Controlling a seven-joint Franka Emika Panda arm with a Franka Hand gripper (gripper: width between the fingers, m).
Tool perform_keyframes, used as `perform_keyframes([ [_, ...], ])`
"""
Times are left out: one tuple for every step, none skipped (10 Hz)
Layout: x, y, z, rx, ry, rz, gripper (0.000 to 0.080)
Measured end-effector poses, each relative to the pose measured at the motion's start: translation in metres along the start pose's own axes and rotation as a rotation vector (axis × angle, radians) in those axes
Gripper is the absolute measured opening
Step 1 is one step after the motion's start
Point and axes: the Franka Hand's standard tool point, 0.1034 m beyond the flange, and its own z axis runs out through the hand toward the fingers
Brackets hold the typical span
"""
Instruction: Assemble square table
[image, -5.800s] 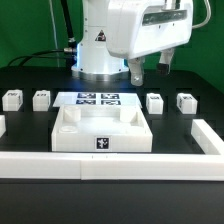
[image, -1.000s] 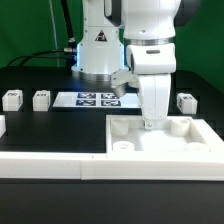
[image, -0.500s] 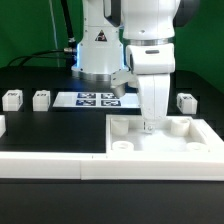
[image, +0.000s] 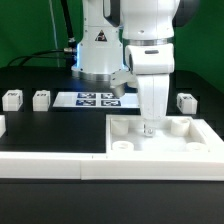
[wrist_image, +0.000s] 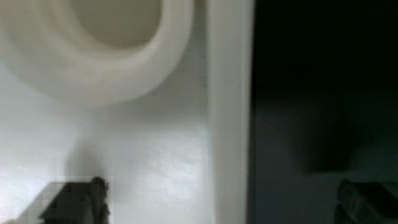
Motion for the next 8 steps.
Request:
perform_keyframes([
  [0.0,0.0,0.0,0.0,0.0,0.0,0.0649],
  [0.0,0.0,0.0,0.0,0.0,0.001,0.0649],
  [-0.001,0.0,0.0,0.0,0.0,0.001,0.0649],
  [-0.001,0.0,0.0,0.0,0.0,0.001,0.0649],
  [0.0,0.001,-0.002,-0.002,0.0,0.014,0.0649],
  [0.006,0.004,-0.023,-0.028,-0.006,0.057,0.0649],
  [0.012,0.0,-0.04,-0.041,-0.014,0.122,0.0649],
  [0.026,-0.009,-0.053,-0.048,-0.018,0.199,0.0649],
])
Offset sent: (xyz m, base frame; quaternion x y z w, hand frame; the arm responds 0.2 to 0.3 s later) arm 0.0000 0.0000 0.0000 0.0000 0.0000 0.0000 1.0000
